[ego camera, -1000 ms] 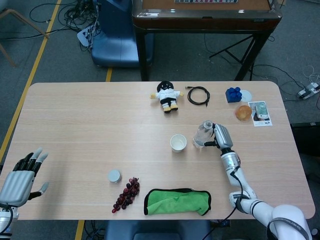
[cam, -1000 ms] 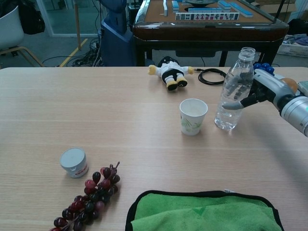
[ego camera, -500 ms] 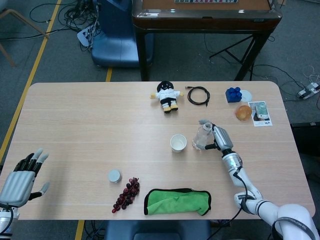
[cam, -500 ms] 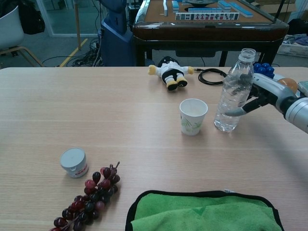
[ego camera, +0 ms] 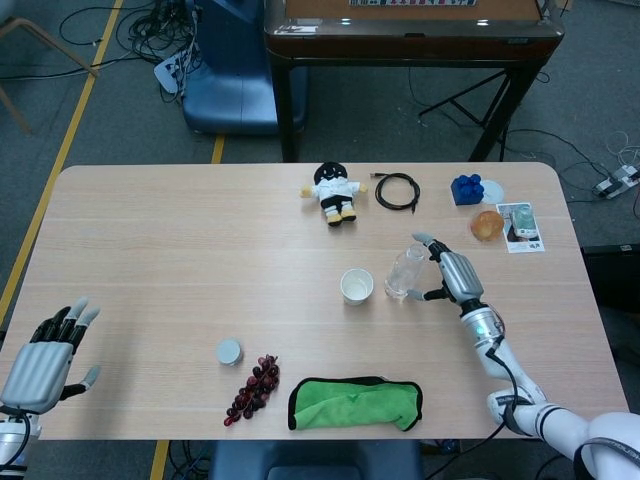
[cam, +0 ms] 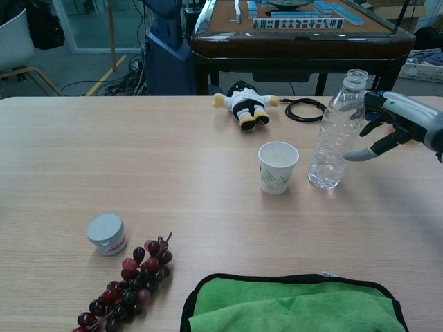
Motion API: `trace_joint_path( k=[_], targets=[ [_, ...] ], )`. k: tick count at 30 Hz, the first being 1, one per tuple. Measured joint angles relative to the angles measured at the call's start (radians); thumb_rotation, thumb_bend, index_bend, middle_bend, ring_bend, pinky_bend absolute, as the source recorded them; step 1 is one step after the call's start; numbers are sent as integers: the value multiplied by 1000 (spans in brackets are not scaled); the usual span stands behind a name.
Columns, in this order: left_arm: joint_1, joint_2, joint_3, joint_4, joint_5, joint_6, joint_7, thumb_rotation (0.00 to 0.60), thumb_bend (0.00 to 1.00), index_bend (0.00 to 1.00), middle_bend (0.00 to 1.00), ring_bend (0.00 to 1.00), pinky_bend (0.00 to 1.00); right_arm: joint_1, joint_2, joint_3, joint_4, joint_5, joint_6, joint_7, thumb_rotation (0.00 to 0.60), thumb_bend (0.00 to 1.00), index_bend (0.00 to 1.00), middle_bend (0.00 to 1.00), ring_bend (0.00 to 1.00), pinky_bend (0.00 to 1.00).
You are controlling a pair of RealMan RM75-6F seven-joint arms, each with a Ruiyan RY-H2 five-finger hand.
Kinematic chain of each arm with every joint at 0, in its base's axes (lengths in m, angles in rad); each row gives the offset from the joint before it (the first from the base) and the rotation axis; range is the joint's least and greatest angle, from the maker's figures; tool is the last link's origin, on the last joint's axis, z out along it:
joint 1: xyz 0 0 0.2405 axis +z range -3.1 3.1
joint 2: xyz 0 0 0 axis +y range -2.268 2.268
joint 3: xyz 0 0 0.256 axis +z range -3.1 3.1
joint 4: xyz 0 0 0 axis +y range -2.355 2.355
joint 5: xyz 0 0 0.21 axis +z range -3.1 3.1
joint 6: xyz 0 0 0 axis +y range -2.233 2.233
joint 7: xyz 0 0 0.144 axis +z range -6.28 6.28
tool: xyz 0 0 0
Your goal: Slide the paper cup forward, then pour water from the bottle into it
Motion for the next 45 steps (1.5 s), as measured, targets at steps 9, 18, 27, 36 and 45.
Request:
trace_joint_path(
  k=[9,18,27,36,45],
  targets=[
    [-3,-11,-12,14,-8,8,-7,600,275,96,0,0,107,-68,175,-21,-225,21,58,-307,600,0,126,146,153,317],
    [-13,-22,-38,11,-53,5,8,600,275,96,0,0,110,-160,317,-47,-417,56,160,-581,600,0,126,158,153,317],
    [-10,-46,-61,35,-48,54,2,600,275,109,0,0,156,-266,420,-84,-553,57,290,-731,600,0,126,165,153,317],
    [-1,-74,-72,70,-35,92,3,600,276,113,0,0,161,-356,460,-140,-603,-17,402,-789,600,0,126,197,153,317],
    [1,-88,-65,99,-32,95,43,600,275,113,0,0,161,-416,480,-173,-627,-112,487,-773,600,0,129,203,153,317]
  ],
)
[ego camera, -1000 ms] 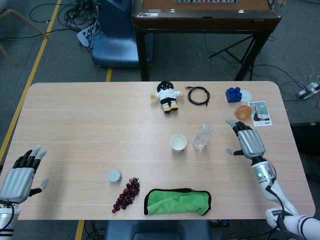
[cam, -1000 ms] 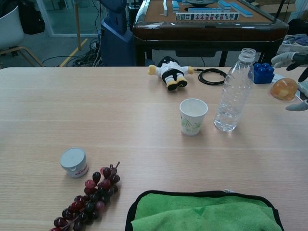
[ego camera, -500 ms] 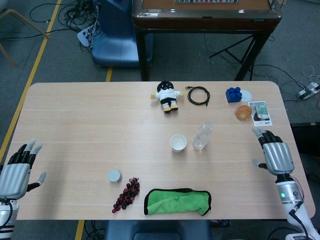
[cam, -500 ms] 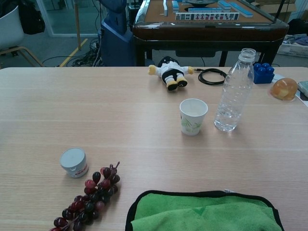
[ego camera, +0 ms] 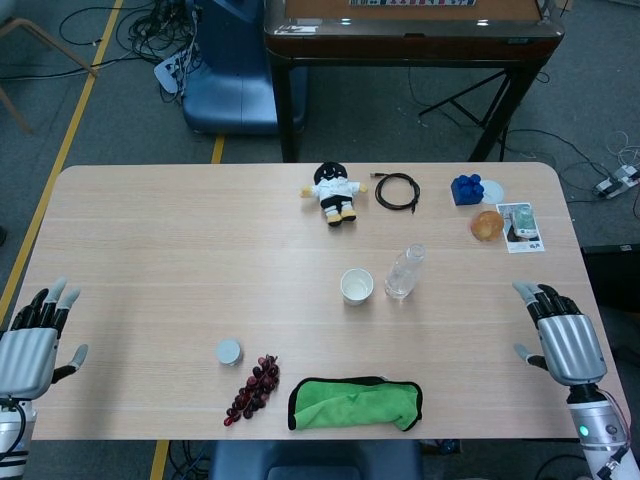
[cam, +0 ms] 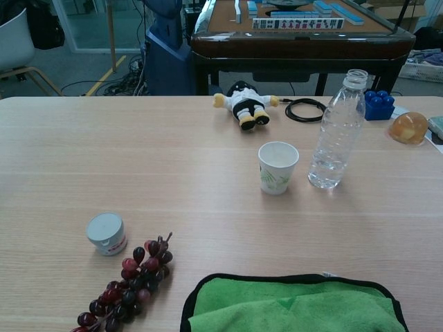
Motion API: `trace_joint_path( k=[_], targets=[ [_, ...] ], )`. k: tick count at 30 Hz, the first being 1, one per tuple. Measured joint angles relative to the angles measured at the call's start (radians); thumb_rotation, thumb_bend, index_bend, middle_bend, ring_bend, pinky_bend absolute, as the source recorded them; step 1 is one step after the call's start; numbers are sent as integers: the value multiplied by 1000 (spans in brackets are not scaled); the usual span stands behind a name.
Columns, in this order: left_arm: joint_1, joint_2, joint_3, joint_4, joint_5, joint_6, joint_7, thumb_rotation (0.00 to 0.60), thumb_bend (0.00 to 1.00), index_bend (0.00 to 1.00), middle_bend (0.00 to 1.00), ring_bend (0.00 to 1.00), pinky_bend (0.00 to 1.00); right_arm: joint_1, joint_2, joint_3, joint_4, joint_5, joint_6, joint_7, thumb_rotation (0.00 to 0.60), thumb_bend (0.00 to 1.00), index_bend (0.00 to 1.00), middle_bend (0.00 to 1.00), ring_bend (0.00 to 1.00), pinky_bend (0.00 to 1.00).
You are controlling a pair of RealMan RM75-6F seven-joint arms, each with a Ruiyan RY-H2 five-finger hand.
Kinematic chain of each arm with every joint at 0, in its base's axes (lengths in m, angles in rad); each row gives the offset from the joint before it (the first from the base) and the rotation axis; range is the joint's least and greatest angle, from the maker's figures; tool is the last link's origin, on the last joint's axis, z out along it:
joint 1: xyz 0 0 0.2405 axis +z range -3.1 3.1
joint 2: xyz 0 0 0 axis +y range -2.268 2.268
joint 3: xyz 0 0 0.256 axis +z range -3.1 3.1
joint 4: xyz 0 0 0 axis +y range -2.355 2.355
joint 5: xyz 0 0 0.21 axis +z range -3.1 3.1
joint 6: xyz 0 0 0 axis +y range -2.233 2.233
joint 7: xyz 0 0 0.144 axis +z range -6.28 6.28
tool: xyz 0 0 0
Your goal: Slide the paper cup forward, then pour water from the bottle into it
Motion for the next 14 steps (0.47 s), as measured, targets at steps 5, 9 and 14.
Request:
trace_joint_path(
  k=[5,9,14],
  targets=[
    [3,-2,4,4,4,2,5,600,275,113,0,0,161,-19,27,0,-26,-20,25,12,600,0,129,203,153,317],
    [5,0,5,0,13,11,9,600,275,113,0,0,161,-31,45,5,-38,-25,30,29,600,0,129,203,153,317],
    [3,0,8,0,19,4,13,600,275,114,0,0,161,-31,50,13,-36,-22,12,41,600,0,129,203,153,317]
  ],
)
